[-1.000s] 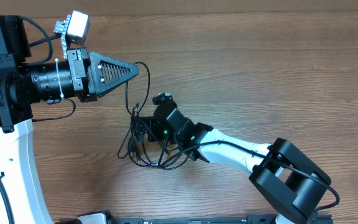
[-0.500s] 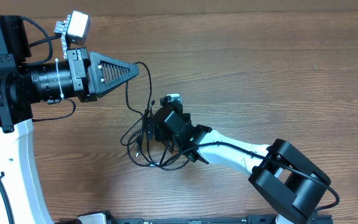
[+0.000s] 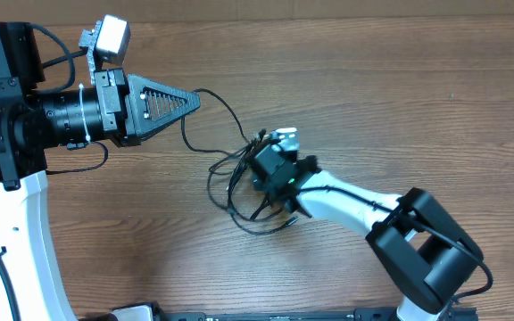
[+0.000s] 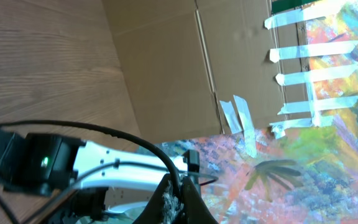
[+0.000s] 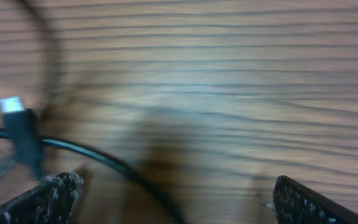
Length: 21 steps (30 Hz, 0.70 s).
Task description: Untangle cables
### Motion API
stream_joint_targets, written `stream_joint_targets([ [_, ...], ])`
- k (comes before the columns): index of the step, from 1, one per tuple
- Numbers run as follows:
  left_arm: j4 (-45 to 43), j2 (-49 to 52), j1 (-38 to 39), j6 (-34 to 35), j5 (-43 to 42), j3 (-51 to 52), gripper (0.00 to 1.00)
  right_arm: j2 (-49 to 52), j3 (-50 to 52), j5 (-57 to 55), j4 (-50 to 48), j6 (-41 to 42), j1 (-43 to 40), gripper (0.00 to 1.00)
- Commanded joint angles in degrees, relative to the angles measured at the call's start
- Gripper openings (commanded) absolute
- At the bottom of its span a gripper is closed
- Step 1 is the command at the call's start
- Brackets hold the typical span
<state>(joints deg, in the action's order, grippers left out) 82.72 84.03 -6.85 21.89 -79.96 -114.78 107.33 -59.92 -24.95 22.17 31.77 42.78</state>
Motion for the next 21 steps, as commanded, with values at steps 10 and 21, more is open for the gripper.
stream_joint_targets([
  [10, -0.2, -0.5, -0.3, -1.1, 3.0, -0.5, 0.04, 0.2, 0.1, 6.1, 6.9, 0.7, -13.2, 1.0],
  [21, 3.1, -0.5, 0.8, -7.8, 16.6, -0.4, 0.04, 0.1, -3.4, 30.7, 9.8, -7.0, -24.0, 1.0],
])
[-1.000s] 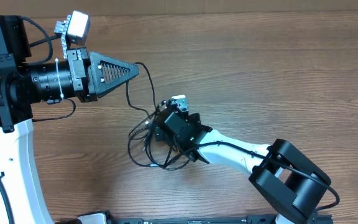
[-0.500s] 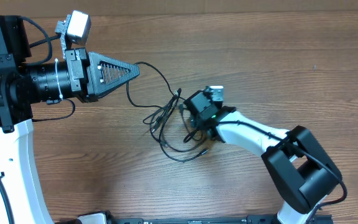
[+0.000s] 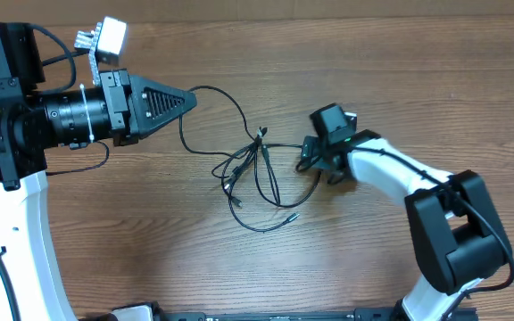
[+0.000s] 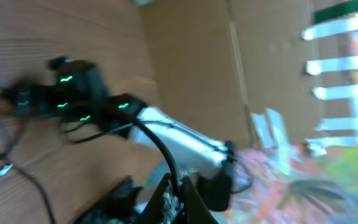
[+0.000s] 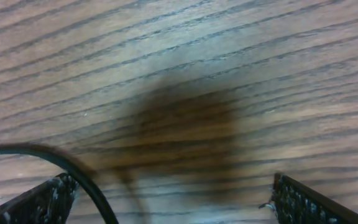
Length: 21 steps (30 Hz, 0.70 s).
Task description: Untangle cables
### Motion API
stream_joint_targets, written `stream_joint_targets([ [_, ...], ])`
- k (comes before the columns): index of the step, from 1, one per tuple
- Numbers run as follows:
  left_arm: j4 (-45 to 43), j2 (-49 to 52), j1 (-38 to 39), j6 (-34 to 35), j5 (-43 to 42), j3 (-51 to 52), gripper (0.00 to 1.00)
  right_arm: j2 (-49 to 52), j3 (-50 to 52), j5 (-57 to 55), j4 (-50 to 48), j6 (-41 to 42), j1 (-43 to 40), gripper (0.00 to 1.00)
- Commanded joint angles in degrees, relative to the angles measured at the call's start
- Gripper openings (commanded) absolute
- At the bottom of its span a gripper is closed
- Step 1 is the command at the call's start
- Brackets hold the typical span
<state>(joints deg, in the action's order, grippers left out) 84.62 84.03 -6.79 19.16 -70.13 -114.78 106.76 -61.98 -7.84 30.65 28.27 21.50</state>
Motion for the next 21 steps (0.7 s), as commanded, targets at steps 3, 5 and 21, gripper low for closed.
stream_joint_targets([
  [3, 4.6, -0.5, 2.5, -8.3, 14.4, -0.4, 0.04, 0.7, -5.7, 25.4, 6.3, -8.3, -5.9, 1.0],
  [5, 7.2, -0.5, 4.0, -9.9, 19.2, -0.4, 0.04, 0.7, -8.5, 30.7, 10.2, -11.6, -7.5, 1.0],
  [21, 12.2, -0.4, 20.9, -4.1, 56.8, 12.4, 0.04, 0.7, -14.6, 43.8, 23.7, -20.9, -10.0, 1.0],
])
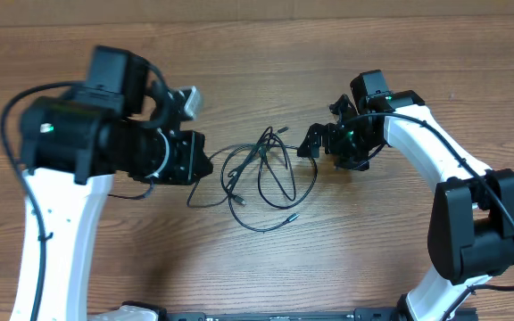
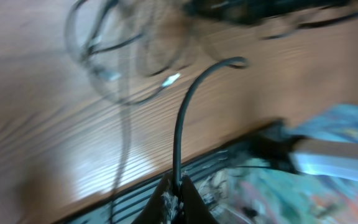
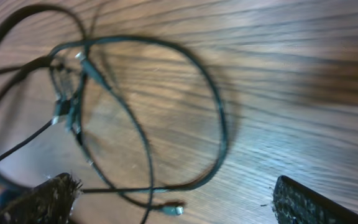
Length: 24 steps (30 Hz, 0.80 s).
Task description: Untangle cables
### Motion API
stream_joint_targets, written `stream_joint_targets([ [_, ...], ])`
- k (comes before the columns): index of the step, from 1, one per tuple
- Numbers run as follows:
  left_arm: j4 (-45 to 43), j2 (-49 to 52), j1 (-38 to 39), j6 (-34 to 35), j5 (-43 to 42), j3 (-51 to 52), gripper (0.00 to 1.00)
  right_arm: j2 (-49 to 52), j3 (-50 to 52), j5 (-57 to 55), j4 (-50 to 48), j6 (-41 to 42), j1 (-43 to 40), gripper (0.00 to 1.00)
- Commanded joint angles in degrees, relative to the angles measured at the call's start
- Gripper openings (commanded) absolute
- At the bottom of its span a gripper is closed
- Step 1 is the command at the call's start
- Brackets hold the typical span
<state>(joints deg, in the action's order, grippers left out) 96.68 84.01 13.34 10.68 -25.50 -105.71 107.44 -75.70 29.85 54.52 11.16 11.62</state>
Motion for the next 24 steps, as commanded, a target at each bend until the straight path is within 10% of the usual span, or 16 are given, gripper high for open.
stream_joint_targets([
  [1, 0.1, -0.4, 0.9, 5.4, 13.8, 4.7, 0.04, 0.0, -0.9, 7.3, -0.2, -4.2, -0.1, 1.0],
  [24, -8.4, -0.3, 0.8, 11.5, 20.9, 28.4, 0.04, 0.0, -0.8, 5.4, 3.0, -0.5, 0.4, 0.87],
])
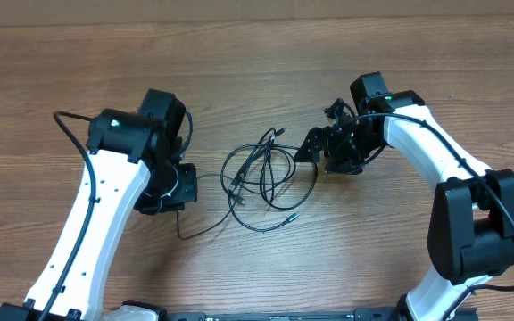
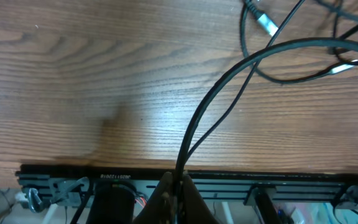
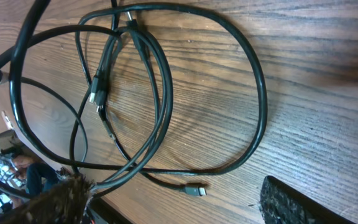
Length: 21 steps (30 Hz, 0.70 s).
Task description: Untangle cables
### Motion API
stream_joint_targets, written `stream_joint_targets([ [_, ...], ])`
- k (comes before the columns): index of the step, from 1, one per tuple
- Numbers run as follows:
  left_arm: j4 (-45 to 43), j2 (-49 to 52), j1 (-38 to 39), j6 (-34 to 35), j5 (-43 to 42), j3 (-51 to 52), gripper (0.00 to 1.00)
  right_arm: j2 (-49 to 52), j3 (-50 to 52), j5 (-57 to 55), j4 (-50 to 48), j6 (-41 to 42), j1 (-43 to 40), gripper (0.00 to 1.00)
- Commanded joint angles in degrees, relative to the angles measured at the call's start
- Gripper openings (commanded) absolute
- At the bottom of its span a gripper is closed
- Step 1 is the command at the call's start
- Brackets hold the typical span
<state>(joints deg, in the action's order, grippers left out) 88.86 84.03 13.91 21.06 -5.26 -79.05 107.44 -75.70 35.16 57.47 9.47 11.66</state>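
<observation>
A tangle of thin black cables (image 1: pixel 261 174) lies in loops at the middle of the wooden table (image 1: pixel 266 53). My left gripper (image 1: pixel 175 203) sits to the left of the tangle, and in the left wrist view the left gripper (image 2: pixel 176 190) is shut on a black cable (image 2: pixel 229 74) that arcs away toward the heap. A slack strand (image 1: pixel 205 230) trails along the table toward the tangle. My right gripper (image 1: pixel 315 147) is at the tangle's right edge. The right wrist view shows the right gripper (image 3: pixel 173 199) open, fingers wide apart, over the loops (image 3: pixel 166 93) and a loose plug (image 3: pixel 194 190).
The table's front edge with a black rail (image 2: pixel 166 177) runs just beyond my left fingers. Another plug end (image 2: pixel 265 23) lies on the wood near the heap. Bare wood surrounds the tangle.
My left arm has come lower and toward the front left, still shut on the cable, and a strand now trails out of the heap that way. The right gripper has barely shifted and stays open.
First my left gripper held a cable end at the far left while the open right gripper was over the tangle. The right gripper then stood open to the tangle's right. Later the left gripper was beside the heap's left, and is now further front-left with a strand drawn out.
</observation>
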Motion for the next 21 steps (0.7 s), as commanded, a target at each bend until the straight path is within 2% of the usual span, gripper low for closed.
stream_joint_targets([
  [1, -0.7, -0.3, 0.3, 1.3, 0.2, 2.4, 0.04, 0.0, -0.8, 0.1, 0.2, 1.2, 0.3, 0.88],
  [7, 0.3, -1.1, 0.3, -2.0, -8.3, 3.0, 0.04, 0.0, -0.8, 0.1, 0.3, 1.2, 0.3, 0.91],
  [13, 0.5, -8.3, 0.2, -1.7, -8.2, -0.2, 0.04, 0.0, -0.8, 5.9, -0.1, 1.2, 0.3, 0.99],
  [16, 0.5, -13.2, 0.3, -1.1, -7.7, -3.9, 0.04, 0.0, -0.8, 9.7, -1.2, 1.2, 0.3, 1.0],
  [21, 0.4, -20.6, 0.3, -1.0, -8.0, -10.4, 0.04, 0.0, -0.8, 10.0, -2.2, 1.2, 0.3, 1.0],
])
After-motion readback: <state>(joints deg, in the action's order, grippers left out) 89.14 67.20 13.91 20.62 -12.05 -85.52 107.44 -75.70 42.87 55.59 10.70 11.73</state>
